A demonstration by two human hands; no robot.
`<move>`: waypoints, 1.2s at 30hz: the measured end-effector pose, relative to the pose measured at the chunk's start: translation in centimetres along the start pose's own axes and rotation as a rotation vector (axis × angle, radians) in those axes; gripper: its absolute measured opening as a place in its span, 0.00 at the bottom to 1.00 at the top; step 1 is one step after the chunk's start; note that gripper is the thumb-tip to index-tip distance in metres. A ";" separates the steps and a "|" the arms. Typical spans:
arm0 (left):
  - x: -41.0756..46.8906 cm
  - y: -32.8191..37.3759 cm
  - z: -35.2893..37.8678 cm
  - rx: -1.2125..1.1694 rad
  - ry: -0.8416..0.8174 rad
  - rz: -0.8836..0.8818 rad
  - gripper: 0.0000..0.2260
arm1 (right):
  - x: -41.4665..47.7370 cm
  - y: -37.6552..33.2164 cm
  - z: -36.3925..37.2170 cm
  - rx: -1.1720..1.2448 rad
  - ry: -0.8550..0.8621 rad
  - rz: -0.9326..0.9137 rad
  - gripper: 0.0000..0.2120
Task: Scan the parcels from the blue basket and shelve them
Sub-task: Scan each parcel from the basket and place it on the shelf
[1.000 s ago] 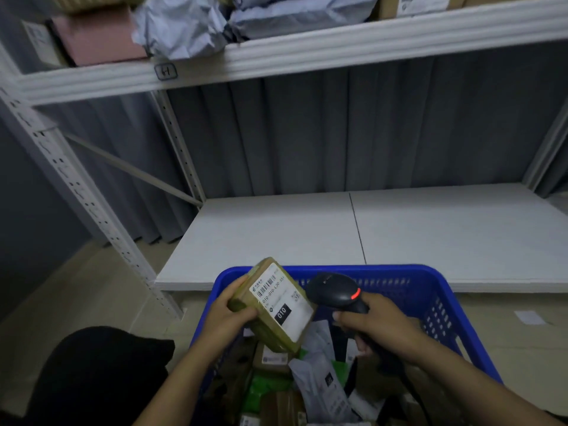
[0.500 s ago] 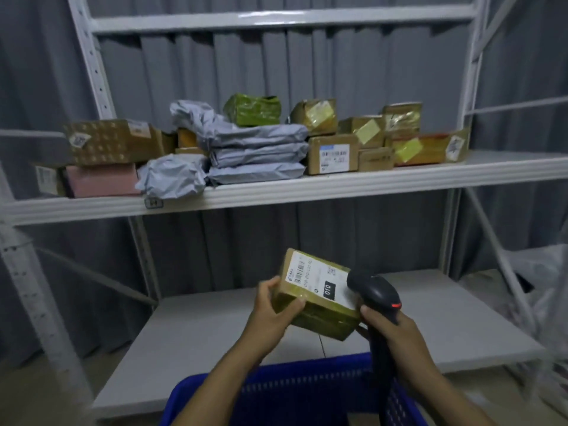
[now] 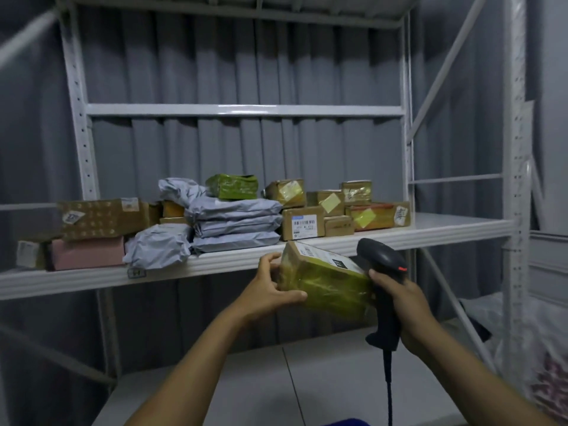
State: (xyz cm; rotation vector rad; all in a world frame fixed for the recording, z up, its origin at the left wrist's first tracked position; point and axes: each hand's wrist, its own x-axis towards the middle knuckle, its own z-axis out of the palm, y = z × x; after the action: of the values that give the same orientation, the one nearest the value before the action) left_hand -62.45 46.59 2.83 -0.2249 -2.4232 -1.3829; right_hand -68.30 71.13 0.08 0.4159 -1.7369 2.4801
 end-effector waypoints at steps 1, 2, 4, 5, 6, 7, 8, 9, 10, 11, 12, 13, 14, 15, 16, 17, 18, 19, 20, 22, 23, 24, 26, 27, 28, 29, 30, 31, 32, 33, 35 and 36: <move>0.2 0.6 -0.6 0.029 -0.005 0.007 0.43 | 0.1 -0.6 0.4 0.000 -0.018 -0.012 0.12; 0.4 1.0 -1.3 0.059 -0.010 0.014 0.46 | 0.3 -1.2 0.9 -0.003 -0.033 -0.021 0.12; 0.4 1.6 -2.7 0.090 -0.005 0.036 0.51 | 0.4 -2.2 2.3 -0.035 -0.066 -0.043 0.09; 0.2 1.9 -3.5 0.103 0.015 0.055 0.52 | 0.4 -2.6 3.1 -0.060 -0.085 -0.053 0.08; -0.2 2.1 -4.4 0.128 0.055 0.075 0.51 | 0.4 -2.9 4.0 -0.080 -0.098 -0.059 0.08; -0.6 2.4 -5.3 0.163 0.112 0.095 0.49 | 0.6 -3.1 5.0 -0.096 -0.104 -0.066 0.09; -1.0 2.7 -6.3 0.212 0.188 0.111 0.48 | 0.7 -3.3 6.0 -0.108 -0.104 -0.072 0.10; -1.5 3.0 -7.4 0.271 0.274 0.118 0.47 | 0.7 -3.4 7.2 -0.114 -0.106 -0.077 0.09; -2.1 3.3 -8.5 0.328 0.360 0.124 0.46 | 0.7 -3.6 8.5 -0.114 -0.111 -0.077 0.09; -2.7 3.4 -9.6 0.379 0.439 0.130 0.46 | 0.7 -3.8 9.8 -0.113 -0.120 -0.077 0.08; -3.2 3.5 -10.7 0.418 0.508 0.136 0.46 | 0.7 -3.9 11.3 -0.116 -0.133 -0.078 0.08; -3.7 3.5 -11.8 0.448 0.570 0.141 0.47 | 0.6 -4.1 12.8 -0.123 -0.152 -0.080 0.08; -4.2 3.5 -12.9 0.474 0.629 0.139 0.47 | 0.5 -4.3 14.3 -0.129 -0.180 -0.078 0.08; -4.6 3.6 -14.1 0.501 0.686 0.140 0.47 | 0.4 -4.5 15.9 -0.130 -0.210 -0.078 0.08; -4.9 3.6 -15.3 0.521 0.742 0.135 0.47 | 0.2 -4.7 17.5 -0.130 -0.236 -0.076 0.08; -5.2 3.7 -16.4 0.536 0.799 0.133 0.47 | 0.1 -5.0 19.0 -0.133 -0.258 -0.077 0.08; -5.3 3.8 -17.6 0.555 0.858 0.128 0.47 | 0.0 -5.2 20.5 -0.133 -0.281 -0.079 0.07; -5.3 3.9 -18.7 0.576 0.914 0.126 0.48 | 0.0 -5.4 21.9 -0.134 -0.305 -0.083 0.06; -5.3 3.9 -19.8 0.599 0.970 0.126 0.48 | 0.1 -5.6 23.2 -0.138 -0.328 -0.086 0.06; -5.1 4.0 -22.0 0.660 1.085 0.150 0.47 | 0.5 -5.7 25.3 -0.154 -0.362 -0.088 0.08; -5.0 4.1 -23.2 0.689 1.139 0.162 0.47 | 0.7 -5.6 26.3 -0.157 -0.374 -0.088 0.08; -5.0 4.1 -24.5 0.712 1.186 0.163 0.47 | 0.9 -5.5 27.2 -0.155 -0.388 -0.089 0.08; -5.1 3.8 -27.6 0.727 1.269 0.135 0.47 | 1.0 -5.2 29.2 -0.160 -0.415 -0.079 0.07; -5.3 3.6 -29.2 0.722 1.305 0.111 0.47 | 1.0 -5.1 30.2 -0.159 -0.430 -0.065 0.07; -5.7 3.2 -30.7 0.723 1.335 0.082 0.47 | 1.0 -4.9 31.3 -0.154 -0.446 -0.048 0.07; -6.1 2.7 -32.3 0.735 1.360 0.048 0.47 | 0.9 -4.7 32.5 -0.154 -0.461 -0.036 0.07; -6.5 2.1 -33.6 0.749 1.380 0.015 0.47 | 0.9 -4.5 33.8 -0.164 -0.474 -0.033 0.08; -6.9 1.4 -34.9 0.758 1.400 -0.014 0.47 | 0.8 -4.3 35.1 -0.186 -0.484 -0.039 0.07; -7.3 0.8 -36.1 0.760 1.421 -0.042 0.47 | 0.7 -4.2 36.5 -0.206 -0.499 -0.049 0.06; -7.6 0.1 -37.1 0.758 1.439 -0.072 0.47 | 0.5 -4.0 37.9 -0.221 -0.518 -0.060 0.06; -8.1 -1.4 -38.9 0.770 1.456 -0.130 0.47 | 0.0 -3.6 40.6 -0.241 -0.553 -0.073 0.06; -8.3 -2.2 -39.6 0.790 1.449 -0.155 0.47 | -0.3 -3.3 41.9 -0.249 -0.567 -0.077 0.06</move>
State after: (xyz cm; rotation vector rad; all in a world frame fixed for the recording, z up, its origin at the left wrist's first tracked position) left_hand -46.93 11.72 16.57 0.8573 -1.4558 -0.2087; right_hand -60.06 33.27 16.37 1.2239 -2.1270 2.1798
